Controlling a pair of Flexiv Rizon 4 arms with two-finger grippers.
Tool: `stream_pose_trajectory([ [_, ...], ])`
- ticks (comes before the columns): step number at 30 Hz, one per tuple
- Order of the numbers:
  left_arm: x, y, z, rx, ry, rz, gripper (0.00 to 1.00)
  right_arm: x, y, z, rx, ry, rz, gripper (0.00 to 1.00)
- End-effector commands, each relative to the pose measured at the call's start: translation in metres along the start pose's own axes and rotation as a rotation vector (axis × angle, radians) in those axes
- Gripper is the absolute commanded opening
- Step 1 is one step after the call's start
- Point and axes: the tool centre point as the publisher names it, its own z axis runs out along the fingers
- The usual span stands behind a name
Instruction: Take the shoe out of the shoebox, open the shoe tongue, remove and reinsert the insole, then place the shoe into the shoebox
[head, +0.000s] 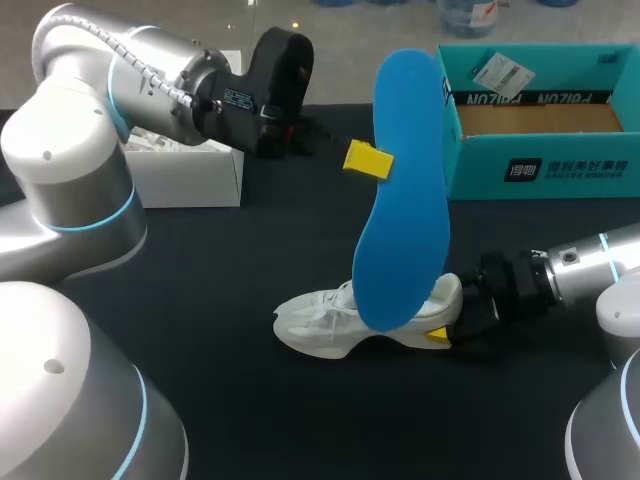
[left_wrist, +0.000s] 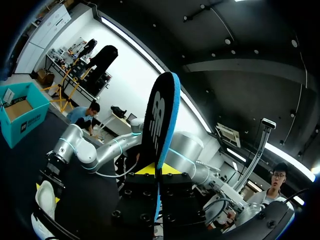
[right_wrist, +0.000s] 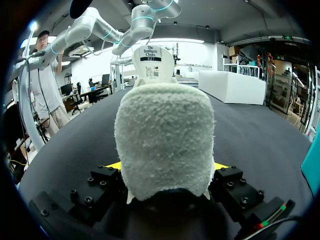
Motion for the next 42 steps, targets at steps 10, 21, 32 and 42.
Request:
stream_pose_trajectory([
  [10, 0.0, 0.001, 0.0, 0.002, 0.0, 0.001, 0.0, -0.002, 0.028, -0.015, 0.165, 0.078, 0.033, 1.0],
  [21, 0.0, 0.001, 0.0, 0.002, 0.0, 0.001, 0.0, 0.014, 0.05, -0.03, 0.402, 0.131, 0.16, 1.0],
  [32, 0.0, 0.001, 0.0, 0.002, 0.0, 0.001, 0.0, 0.022, 0.081, -0.056, 0.691, -0.021, 0.159, 1.0],
  [42, 0.0, 0.001, 0.0, 0.002, 0.0, 0.001, 0.0, 0.021, 0.091, -0.066, 0.865, 0.037, 0.206, 1.0],
])
